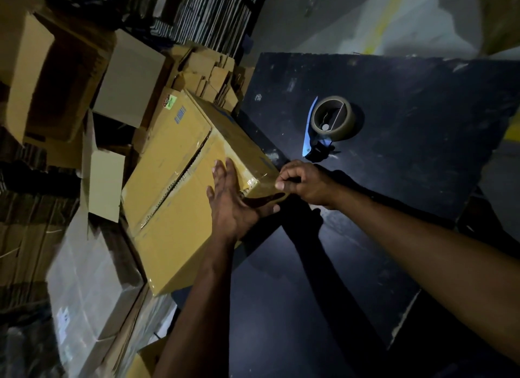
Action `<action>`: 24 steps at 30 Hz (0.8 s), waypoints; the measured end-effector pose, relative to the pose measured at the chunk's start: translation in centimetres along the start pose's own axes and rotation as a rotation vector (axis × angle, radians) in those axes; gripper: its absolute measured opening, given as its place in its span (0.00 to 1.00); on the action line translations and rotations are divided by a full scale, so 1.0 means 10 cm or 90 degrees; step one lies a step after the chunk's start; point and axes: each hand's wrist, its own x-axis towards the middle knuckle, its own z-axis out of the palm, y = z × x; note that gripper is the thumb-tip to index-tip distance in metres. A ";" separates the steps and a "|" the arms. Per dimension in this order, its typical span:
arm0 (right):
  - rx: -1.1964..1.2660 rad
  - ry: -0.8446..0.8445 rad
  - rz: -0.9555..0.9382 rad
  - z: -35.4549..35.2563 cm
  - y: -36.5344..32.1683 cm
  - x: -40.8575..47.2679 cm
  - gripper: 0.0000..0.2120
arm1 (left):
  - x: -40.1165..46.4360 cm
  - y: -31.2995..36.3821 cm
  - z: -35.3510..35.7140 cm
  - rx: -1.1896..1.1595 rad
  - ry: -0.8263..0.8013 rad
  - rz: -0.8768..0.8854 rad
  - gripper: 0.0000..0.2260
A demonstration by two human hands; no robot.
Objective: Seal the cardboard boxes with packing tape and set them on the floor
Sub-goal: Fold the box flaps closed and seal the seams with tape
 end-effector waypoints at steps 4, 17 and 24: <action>-0.027 -0.033 -0.025 -0.06 0.01 0.02 0.02 | -0.02 -0.01 0.03 -0.015 0.020 0.001 0.61; 0.075 0.067 0.021 0.12 0.03 0.11 0.07 | 0.00 -0.04 0.15 0.101 0.073 0.001 0.60; 0.210 0.153 0.105 0.18 0.09 0.11 0.12 | 0.01 -0.04 0.18 0.076 0.108 -0.002 0.50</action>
